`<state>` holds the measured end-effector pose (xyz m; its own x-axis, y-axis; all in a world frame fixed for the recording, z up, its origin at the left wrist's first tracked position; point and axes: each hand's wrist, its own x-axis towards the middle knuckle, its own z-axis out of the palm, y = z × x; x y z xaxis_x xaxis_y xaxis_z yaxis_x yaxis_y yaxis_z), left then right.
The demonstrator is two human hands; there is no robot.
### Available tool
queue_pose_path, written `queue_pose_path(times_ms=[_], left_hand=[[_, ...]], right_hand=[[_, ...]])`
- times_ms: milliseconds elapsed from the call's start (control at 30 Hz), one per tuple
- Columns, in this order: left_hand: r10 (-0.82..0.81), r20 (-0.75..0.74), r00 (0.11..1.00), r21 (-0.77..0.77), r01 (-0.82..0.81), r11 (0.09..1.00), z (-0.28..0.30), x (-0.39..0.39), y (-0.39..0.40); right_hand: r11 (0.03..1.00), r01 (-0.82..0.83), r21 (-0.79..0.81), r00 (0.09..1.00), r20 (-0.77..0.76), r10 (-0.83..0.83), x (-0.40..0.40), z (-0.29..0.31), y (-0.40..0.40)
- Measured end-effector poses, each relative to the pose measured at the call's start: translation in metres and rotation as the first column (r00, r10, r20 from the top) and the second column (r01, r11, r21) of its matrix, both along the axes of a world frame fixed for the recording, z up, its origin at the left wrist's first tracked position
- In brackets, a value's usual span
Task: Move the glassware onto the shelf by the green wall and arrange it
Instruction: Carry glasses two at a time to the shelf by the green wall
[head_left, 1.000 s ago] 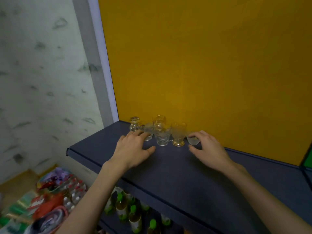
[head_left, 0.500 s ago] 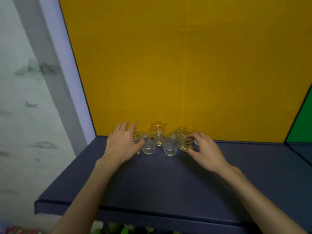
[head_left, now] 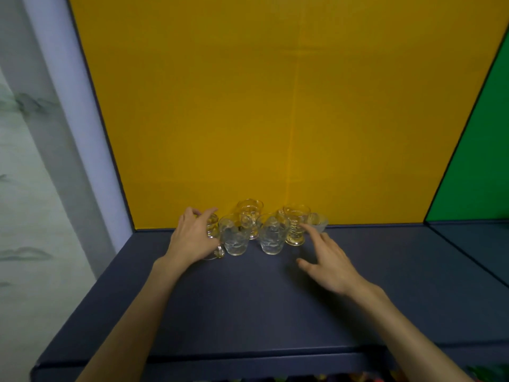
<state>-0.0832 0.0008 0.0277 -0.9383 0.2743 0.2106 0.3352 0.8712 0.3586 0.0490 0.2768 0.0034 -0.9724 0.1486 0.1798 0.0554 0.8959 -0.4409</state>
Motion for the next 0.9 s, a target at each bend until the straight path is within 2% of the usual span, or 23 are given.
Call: queue_pose_path(times_ms=[200, 333, 467, 567, 700, 767, 900], left_hand=[[0.036, 0.016, 0.999, -0.001, -0.036, 0.999, -0.002, 0.004, -0.008], [0.051, 0.039, 0.998, -0.07, -0.049, 0.996, 0.003, 0.013, -0.011], [0.042, -0.047, 0.998, -0.222, -0.051, 0.974, 0.007, 0.02, -0.012], [-0.033, -0.137, 0.99, -0.391, -0.024, 0.92, 0.013, 0.025, -0.003], [-0.109, -0.105, 0.989, -0.695, 0.005, 0.719, 0.019, 0.027, 0.008], [-0.094, -0.073, 0.993, -0.744, 0.009, 0.669, 0.022, 0.026, 0.009], [-0.047, -0.004, 0.999, -0.744, 0.028, 0.667, 0.027, 0.022, 0.004]], right_hand=[[0.998, -0.05, -0.024, 0.999, 0.018, 0.05, -0.01, -0.004, 0.003], [0.997, -0.068, -0.046, 0.998, 0.007, 0.068, -0.019, -0.007, 0.003], [0.996, -0.079, -0.051, 0.997, -0.006, 0.079, -0.027, -0.008, 0.001], [0.994, -0.096, -0.061, 0.995, -0.025, 0.095, -0.032, -0.008, -0.002], [0.992, -0.109, -0.062, 0.994, -0.014, 0.108, -0.039, -0.007, -0.005], [0.992, -0.119, -0.052, 0.993, -0.007, 0.119, -0.041, -0.007, -0.005], [0.989, -0.132, -0.059, 0.991, -0.011, 0.132, -0.042, -0.008, -0.005]])
